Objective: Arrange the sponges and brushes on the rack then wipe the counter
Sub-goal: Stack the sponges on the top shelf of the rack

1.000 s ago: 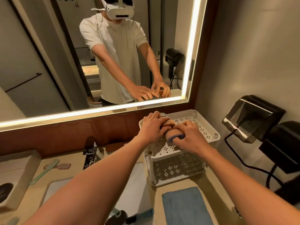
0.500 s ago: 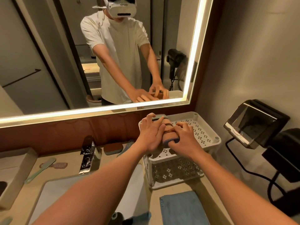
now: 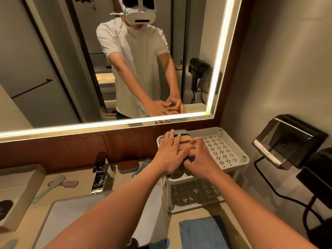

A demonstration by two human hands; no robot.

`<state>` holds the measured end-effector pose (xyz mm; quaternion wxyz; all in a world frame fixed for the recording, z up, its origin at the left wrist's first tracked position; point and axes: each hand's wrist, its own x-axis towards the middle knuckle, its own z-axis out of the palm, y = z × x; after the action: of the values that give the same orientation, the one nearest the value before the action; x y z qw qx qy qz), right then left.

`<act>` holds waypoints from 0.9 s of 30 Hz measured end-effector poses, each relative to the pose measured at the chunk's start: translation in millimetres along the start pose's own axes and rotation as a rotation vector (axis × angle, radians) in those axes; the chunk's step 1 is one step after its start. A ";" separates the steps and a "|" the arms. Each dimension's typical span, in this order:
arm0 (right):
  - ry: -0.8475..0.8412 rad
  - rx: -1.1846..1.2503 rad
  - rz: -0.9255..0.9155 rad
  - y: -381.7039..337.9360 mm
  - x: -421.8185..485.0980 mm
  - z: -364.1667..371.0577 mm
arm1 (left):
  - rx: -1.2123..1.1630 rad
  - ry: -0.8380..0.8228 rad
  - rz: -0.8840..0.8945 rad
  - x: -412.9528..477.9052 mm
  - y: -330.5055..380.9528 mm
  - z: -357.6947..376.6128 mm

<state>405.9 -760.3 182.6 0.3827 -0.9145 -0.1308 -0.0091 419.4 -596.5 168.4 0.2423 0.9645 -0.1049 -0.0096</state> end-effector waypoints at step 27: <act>-0.142 -0.052 -0.022 -14.3 5.3 7.9 | -0.166 -0.133 -0.131 7.4 18.7 -9.1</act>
<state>406.9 -743.9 187.7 0.3487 -0.9209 -0.1673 0.0480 423.6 -609.9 185.5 0.3126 0.9432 -0.0562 -0.0978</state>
